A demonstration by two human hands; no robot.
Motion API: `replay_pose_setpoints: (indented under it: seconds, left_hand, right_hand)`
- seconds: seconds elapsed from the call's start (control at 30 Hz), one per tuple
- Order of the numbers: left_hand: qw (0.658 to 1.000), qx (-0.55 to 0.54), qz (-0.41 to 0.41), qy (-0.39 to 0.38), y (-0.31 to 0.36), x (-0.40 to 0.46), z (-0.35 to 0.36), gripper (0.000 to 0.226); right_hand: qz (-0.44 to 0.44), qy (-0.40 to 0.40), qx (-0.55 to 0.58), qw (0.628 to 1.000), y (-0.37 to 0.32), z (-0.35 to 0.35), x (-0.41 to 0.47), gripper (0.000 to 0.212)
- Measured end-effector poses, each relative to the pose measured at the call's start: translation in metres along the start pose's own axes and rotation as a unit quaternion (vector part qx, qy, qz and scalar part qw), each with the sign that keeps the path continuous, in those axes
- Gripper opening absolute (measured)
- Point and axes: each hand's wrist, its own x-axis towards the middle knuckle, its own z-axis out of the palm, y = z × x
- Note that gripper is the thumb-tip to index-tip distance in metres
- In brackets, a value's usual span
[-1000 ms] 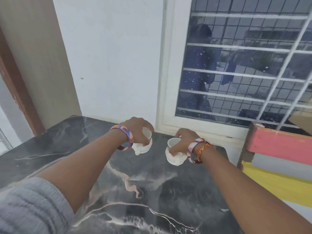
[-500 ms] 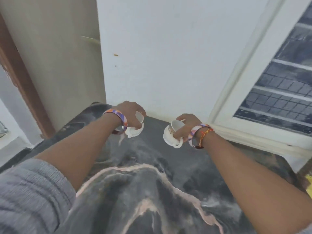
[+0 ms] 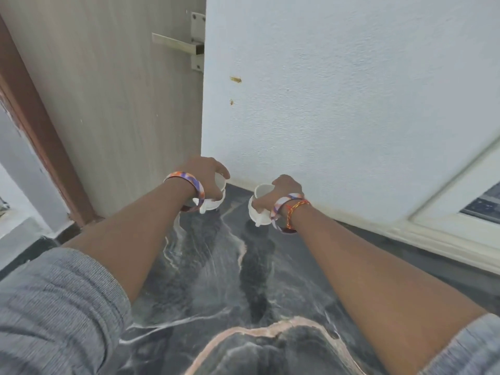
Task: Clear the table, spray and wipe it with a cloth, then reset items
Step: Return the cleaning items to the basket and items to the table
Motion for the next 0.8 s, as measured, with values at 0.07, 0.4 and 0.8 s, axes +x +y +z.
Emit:
replay_pose_setpoints:
  seconds: [0.07,0.4,0.8]
  left_hand:
    - [1.000,-0.002,0.003,-0.004,-0.006,0.005,0.005,0.047]
    - [0.999,0.024,0.004,-0.032,-0.009,0.014,0.011,0.054]
    - [0.994,-0.028,0.082,0.073,0.091,-0.048,-0.011,0.032]
  right_hand:
    - [0.014,0.004,-0.005,1.000,-0.002,0.010,0.007,0.023]
    - [0.016,-0.013,-0.023,1.000,-0.003,0.024,0.021,0.043]
    - [-0.030,0.063,0.161,0.984,0.048,-0.049,-0.042,0.045]
